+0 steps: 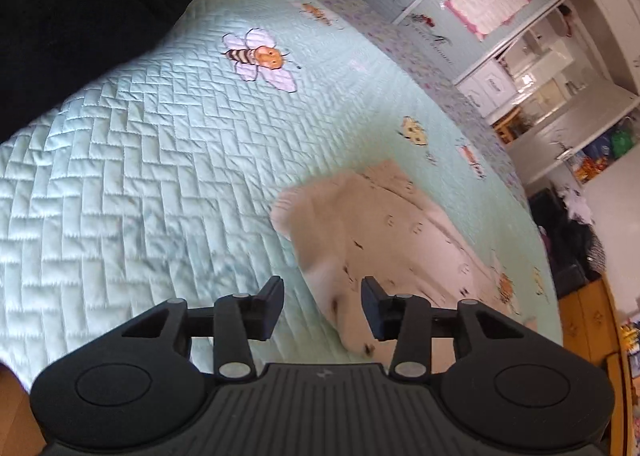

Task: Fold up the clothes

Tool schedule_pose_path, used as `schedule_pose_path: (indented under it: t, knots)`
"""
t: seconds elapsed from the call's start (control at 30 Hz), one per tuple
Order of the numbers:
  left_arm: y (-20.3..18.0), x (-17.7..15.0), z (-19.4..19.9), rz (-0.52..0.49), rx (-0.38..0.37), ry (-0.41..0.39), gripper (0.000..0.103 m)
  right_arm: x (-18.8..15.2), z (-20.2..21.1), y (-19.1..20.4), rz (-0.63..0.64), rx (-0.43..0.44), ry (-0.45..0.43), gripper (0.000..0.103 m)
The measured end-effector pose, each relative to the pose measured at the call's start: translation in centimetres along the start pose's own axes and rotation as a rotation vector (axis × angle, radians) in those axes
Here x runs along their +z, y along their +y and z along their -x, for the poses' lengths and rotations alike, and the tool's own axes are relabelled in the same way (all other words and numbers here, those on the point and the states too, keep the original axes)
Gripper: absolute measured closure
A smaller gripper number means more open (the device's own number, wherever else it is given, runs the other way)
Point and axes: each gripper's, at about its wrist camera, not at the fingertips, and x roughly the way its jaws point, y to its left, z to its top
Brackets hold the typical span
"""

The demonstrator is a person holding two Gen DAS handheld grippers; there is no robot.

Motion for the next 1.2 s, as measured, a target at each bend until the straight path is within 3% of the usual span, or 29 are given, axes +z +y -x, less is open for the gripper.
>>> schedule_pose_path:
  t: [0.17, 0.4, 0.53, 0.67, 0.8, 0.9, 0.93, 0.97, 1.1, 1.2]
  knots:
    - [0.9, 1.7, -2.0, 0.018, 0.046, 0.005, 0.054, 1.0, -2.4, 3.1, -0.090, 0.180, 0.026, 0.030]
    - [1.3, 4.9, -3.8, -0.045, 0.061, 0.015, 0.043, 2.9, -6.6, 11.3, -0.027, 0.376, 0.076, 0.030]
    - [0.6, 4.3, -4.5, -0.063, 0.031, 0.031, 0.042, 3.4, -8.9, 16.1, 0.061, 0.411, 0.099, 0.030]
    - [1.2, 2.5, -5.0, 0.021, -0.010, 0.056, 0.041, 3.1, -10.6, 19.7, 0.148, 0.406, 0.112, 0.030]
    - [1.6, 1.8, -6.2, 0.057, -0.035, 0.071, 0.058, 2.8, -11.7, 21.1, 0.213, 0.349, 0.098, 0.030]
    - [1.6, 1.3, -5.7, 0.046, -0.052, 0.067, 0.096, 2.7, -12.2, 21.4, 0.259, 0.323, 0.082, 0.030]
    - [1.6, 1.1, -5.5, 0.042, -0.059, 0.066, 0.098, 2.7, -12.5, 21.4, 0.267, 0.323, 0.092, 0.030]
    - [1.6, 0.9, -5.3, 0.037, -0.065, 0.064, 0.100, 2.6, -12.9, 21.4, 0.273, 0.323, 0.106, 0.034]
    - [1.6, 0.2, -4.3, 0.018, -0.091, 0.058, 0.101, 2.7, -13.8, 20.3, 0.207, 0.331, 0.144, 0.087]
    - [1.6, -0.3, -3.6, 0.005, -0.110, 0.054, 0.101, 2.7, -13.2, 19.8, 0.203, 0.342, 0.144, 0.099]
